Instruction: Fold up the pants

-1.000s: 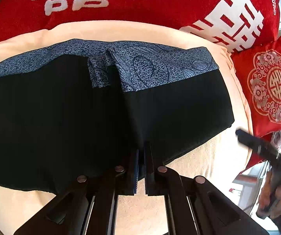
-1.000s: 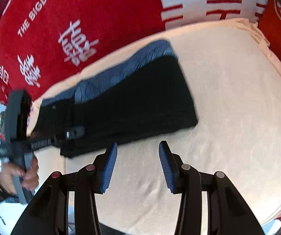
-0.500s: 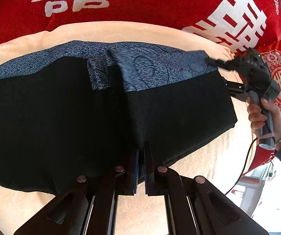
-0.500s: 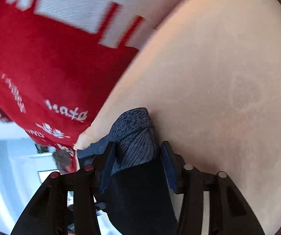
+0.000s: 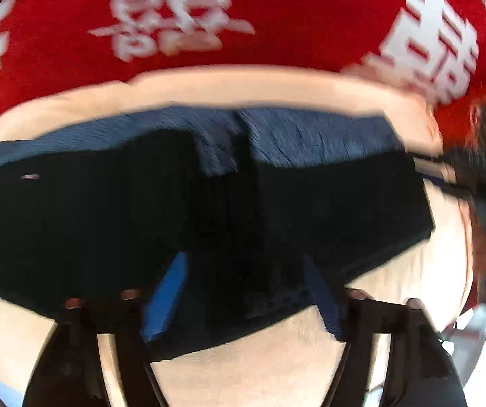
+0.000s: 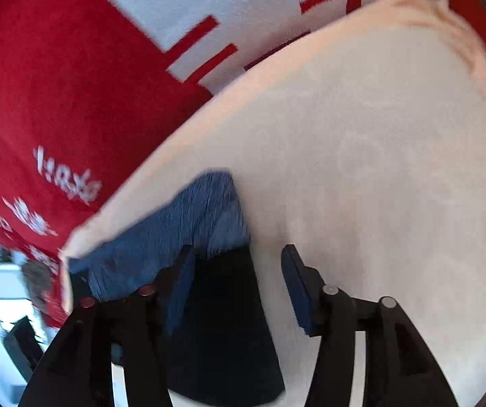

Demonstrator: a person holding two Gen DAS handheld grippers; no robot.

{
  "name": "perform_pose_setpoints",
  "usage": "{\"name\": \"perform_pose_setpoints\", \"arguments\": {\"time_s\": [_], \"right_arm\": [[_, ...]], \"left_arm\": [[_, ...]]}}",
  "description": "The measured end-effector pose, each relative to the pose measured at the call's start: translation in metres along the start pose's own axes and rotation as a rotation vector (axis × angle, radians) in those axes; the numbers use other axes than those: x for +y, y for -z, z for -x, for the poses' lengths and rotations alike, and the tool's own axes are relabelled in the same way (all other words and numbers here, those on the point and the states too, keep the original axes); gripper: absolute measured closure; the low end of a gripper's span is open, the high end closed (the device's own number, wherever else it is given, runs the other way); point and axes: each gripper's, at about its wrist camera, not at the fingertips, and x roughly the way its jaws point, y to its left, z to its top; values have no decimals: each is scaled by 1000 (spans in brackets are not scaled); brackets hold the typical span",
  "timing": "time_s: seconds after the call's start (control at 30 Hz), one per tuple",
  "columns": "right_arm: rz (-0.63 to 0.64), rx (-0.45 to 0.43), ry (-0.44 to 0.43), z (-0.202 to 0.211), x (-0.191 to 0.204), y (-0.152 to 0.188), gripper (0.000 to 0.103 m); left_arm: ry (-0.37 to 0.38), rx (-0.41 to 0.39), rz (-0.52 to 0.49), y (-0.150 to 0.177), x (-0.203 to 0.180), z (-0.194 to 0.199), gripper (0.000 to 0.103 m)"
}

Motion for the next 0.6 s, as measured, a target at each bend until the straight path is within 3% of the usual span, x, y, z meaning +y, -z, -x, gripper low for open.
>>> {"name": "perform_pose_setpoints", "arguments": {"time_s": [0.1, 0.2, 0.3, 0.47, 0.6], "right_arm": [[129, -39, 96, 24, 21, 24, 46], [221, -40, 73, 34, 52, 47, 47], [274, 1, 10, 20, 85, 64, 54], [336, 105, -47, -31, 132, 80, 55], [398, 145, 16, -56, 162, 101, 54]], "left_arm": [[0, -3, 78, 5, 15, 8, 30], [-20, 7, 143, 12, 33, 10, 30], [-36, 22, 194, 22, 48, 10, 30], [-107, 26, 208, 37, 66, 15, 30], [-130, 49, 262, 48, 92, 17, 30]]}}
